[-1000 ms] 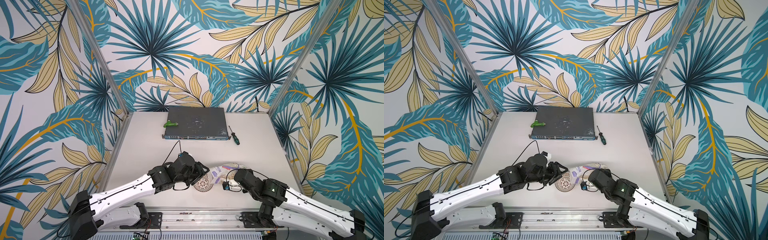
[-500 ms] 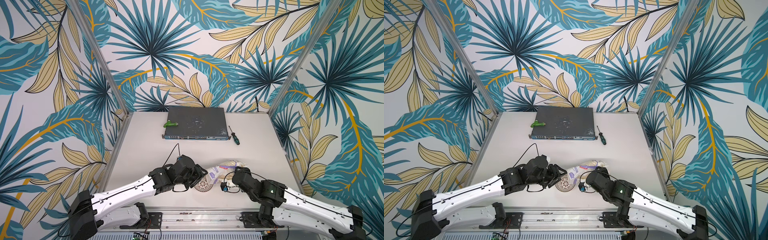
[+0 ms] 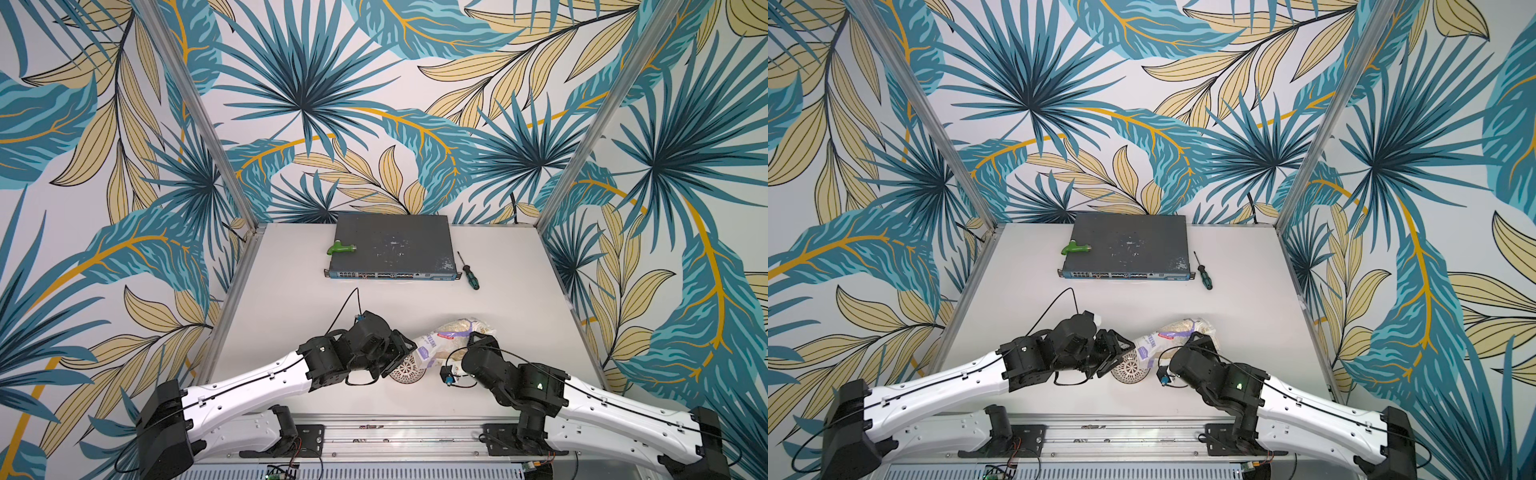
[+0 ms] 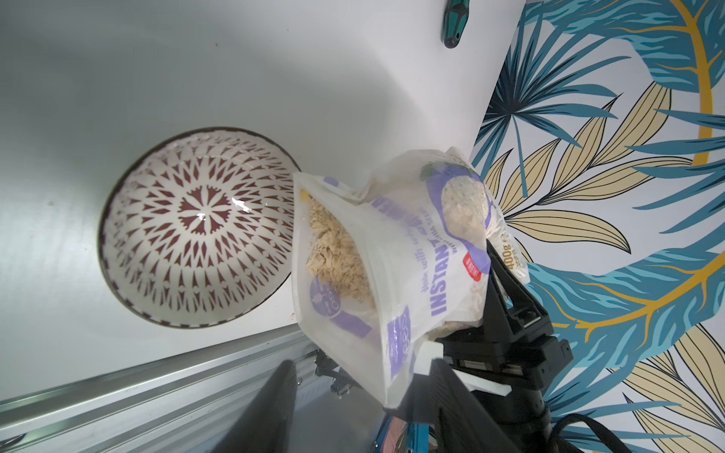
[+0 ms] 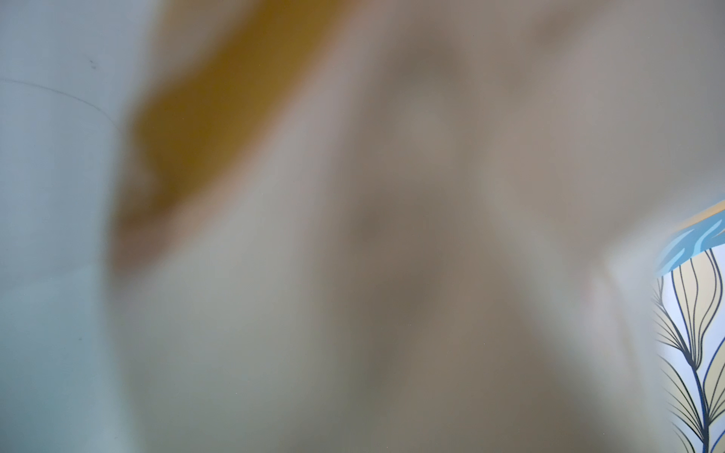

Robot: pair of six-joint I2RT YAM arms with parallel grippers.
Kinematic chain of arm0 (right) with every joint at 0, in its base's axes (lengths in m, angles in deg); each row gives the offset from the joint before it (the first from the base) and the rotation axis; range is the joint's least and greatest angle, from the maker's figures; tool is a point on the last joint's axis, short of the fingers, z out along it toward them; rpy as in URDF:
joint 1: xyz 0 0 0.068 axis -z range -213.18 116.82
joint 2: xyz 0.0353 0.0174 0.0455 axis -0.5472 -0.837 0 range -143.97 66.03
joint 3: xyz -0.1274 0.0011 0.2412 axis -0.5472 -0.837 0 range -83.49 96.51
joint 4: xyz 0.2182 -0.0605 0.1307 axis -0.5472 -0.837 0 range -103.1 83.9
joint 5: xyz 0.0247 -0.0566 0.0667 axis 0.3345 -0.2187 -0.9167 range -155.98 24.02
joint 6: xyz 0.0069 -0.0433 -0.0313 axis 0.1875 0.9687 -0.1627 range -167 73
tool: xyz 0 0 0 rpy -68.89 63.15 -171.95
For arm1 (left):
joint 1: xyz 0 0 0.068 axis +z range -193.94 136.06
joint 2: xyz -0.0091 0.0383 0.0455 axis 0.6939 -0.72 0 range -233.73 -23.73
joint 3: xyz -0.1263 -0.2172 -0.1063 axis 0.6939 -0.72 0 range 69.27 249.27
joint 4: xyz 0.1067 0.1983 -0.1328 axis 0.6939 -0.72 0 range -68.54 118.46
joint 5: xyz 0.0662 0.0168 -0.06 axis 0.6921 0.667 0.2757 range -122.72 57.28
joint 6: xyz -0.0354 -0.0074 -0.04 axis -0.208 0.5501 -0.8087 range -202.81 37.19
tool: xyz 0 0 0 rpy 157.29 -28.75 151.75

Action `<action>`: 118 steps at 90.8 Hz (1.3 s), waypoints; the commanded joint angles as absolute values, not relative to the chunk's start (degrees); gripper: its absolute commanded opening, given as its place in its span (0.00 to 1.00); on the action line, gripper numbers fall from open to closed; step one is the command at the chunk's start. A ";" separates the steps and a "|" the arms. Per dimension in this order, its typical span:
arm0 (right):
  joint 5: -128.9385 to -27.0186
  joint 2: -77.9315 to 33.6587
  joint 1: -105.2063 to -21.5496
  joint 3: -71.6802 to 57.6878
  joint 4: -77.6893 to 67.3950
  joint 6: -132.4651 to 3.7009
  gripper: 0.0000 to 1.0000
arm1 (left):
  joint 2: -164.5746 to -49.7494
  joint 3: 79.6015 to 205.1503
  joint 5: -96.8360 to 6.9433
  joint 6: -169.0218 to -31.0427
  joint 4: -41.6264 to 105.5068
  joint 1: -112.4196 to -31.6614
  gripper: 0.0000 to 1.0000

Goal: Pour the oats into the breakfast bowl
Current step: Pour the oats into the bowl.

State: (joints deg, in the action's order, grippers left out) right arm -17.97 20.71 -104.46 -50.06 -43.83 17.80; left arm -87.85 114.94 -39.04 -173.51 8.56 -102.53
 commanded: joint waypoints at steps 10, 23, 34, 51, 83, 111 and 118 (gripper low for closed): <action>-8.82 21.30 -106.39 -50.25 -35.09 18.50 0.00 | -89.15 113.29 -39.34 -175.60 11.96 -102.74 0.57; -7.73 20.80 -107.47 -50.44 -34.89 18.55 0.00 | -89.62 112.70 -39.62 -177.10 13.77 -102.74 0.57; -7.21 20.22 -108.19 -50.33 -35.17 18.16 0.00 | -89.90 112.31 -39.62 -178.12 14.49 -102.70 0.55; -6.71 19.93 -108.78 -50.28 -35.30 17.92 0.00 | -90.24 112.24 -39.66 -178.88 15.72 -102.74 0.53; -5.03 18.79 -109.79 -50.18 -35.21 18.19 0.00 | -92.86 112.16 -41.13 -179.28 17.90 -102.74 0.53; -1.88 17.54 -111.02 -50.26 -34.13 18.75 0.00 | -93.60 112.00 -40.99 -179.30 18.24 -102.74 0.53; -1.42 17.27 -111.34 -50.26 -33.89 19.16 0.00 | -93.69 111.77 -40.90 -179.43 18.31 -102.74 0.53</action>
State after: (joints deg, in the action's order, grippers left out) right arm -9.05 16.75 -110.67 -50.89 -40.51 19.52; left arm -93.29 112.58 -40.73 -179.34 17.15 -102.53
